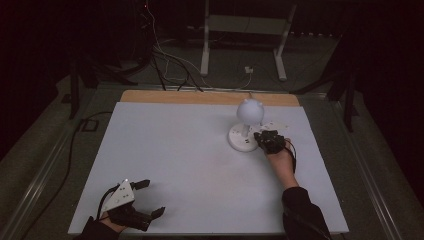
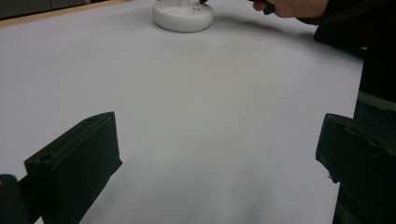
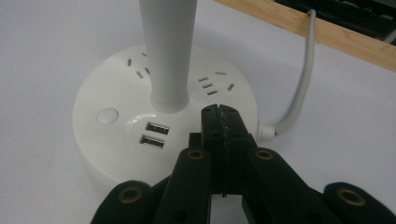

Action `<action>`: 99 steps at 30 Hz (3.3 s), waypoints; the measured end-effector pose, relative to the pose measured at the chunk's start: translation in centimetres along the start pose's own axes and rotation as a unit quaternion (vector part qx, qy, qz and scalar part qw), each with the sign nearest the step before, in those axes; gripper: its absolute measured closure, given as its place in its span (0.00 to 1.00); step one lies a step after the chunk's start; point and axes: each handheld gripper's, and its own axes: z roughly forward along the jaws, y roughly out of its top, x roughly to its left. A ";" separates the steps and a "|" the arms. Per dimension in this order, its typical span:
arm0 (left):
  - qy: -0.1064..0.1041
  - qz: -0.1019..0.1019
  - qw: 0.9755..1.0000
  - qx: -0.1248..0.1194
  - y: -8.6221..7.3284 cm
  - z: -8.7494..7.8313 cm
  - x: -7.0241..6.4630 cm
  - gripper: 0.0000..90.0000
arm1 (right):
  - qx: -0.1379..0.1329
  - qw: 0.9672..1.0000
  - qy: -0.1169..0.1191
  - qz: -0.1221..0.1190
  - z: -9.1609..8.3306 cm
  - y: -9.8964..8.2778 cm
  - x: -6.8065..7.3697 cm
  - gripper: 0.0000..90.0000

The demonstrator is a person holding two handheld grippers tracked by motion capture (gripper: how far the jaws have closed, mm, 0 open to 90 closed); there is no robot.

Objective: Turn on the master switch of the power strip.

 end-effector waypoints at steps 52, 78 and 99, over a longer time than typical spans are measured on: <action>0.003 -0.005 1.000 -0.004 0.0 0.0 0.0 0.00 | 0.010 1.000 -0.001 -0.007 0.0 0.4 0.1 1.00; 0.003 -0.004 1.000 -0.002 0.1 0.0 0.0 0.00 | -0.025 0.997 0.063 0.042 -1.6 1.1 -0.2 0.53; 0.003 -0.002 1.000 -0.002 0.1 0.0 0.0 0.00 | -0.009 0.991 0.126 0.041 -2.5 1.0 -0.1 0.00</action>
